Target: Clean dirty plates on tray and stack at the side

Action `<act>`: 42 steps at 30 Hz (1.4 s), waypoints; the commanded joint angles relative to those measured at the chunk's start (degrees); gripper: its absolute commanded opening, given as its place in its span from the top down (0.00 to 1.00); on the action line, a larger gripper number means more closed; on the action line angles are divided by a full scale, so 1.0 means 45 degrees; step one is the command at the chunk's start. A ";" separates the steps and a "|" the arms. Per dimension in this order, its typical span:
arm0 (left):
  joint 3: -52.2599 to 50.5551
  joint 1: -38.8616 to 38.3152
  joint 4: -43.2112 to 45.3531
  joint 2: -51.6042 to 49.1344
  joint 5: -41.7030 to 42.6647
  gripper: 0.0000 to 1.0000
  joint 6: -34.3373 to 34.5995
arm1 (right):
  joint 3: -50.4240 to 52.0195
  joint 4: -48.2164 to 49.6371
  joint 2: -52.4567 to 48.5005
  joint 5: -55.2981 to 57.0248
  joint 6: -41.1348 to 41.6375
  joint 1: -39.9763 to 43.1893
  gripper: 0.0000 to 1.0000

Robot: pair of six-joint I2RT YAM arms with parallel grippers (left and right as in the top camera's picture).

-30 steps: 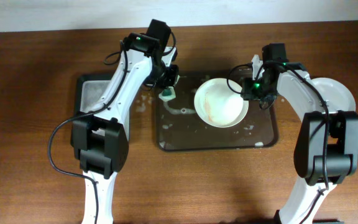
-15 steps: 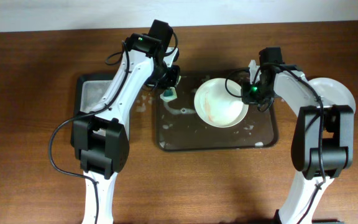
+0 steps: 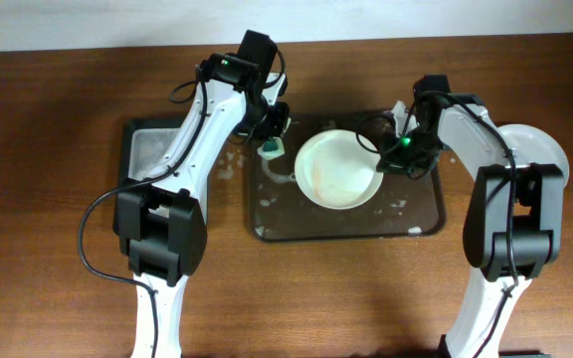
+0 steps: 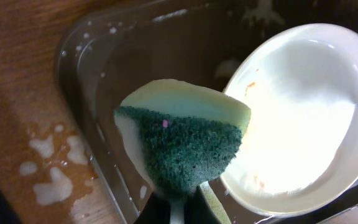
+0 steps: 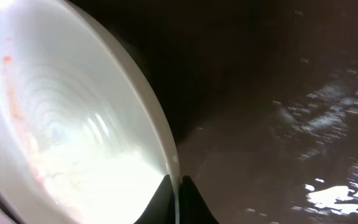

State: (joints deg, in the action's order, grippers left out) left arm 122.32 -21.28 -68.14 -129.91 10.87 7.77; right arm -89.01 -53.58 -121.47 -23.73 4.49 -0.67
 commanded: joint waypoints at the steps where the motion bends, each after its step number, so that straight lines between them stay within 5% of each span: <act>1: 0.0155 -0.0015 0.0355 0.0058 0.0729 0.99 0.0117 | 0.0024 0.0097 -0.0165 0.0374 0.1506 -0.0699 0.96; 9: -0.0102 -0.0024 0.1481 -0.0175 0.0729 0.99 0.0121 | 0.0141 0.0593 -0.0165 0.2103 0.3463 -0.1545 0.96; 14: -0.0126 -0.0112 0.1617 -0.1137 0.0748 0.99 0.1316 | 0.0291 0.1117 -0.0165 0.2584 0.3793 -0.1904 0.96; 24: -0.0126 -0.1549 0.1787 -0.2531 -0.0602 0.99 0.1311 | 0.0452 0.1336 -0.0165 0.2657 0.3891 -0.1972 0.96; 36: -0.0121 -0.2404 -0.0447 -0.2909 -0.0277 0.99 0.1253 | 0.0452 0.1355 -0.0165 0.2662 0.4119 -0.1972 0.96; 42: -0.0126 -0.2307 0.1826 -0.2914 -0.1719 0.99 0.1214 | 0.0452 0.1409 -0.0165 0.2667 0.4114 -0.2055 0.96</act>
State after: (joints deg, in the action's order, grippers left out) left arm 122.19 -31.75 -66.00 -140.70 8.84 13.13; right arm -87.53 -47.31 -121.51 -12.45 22.33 -9.28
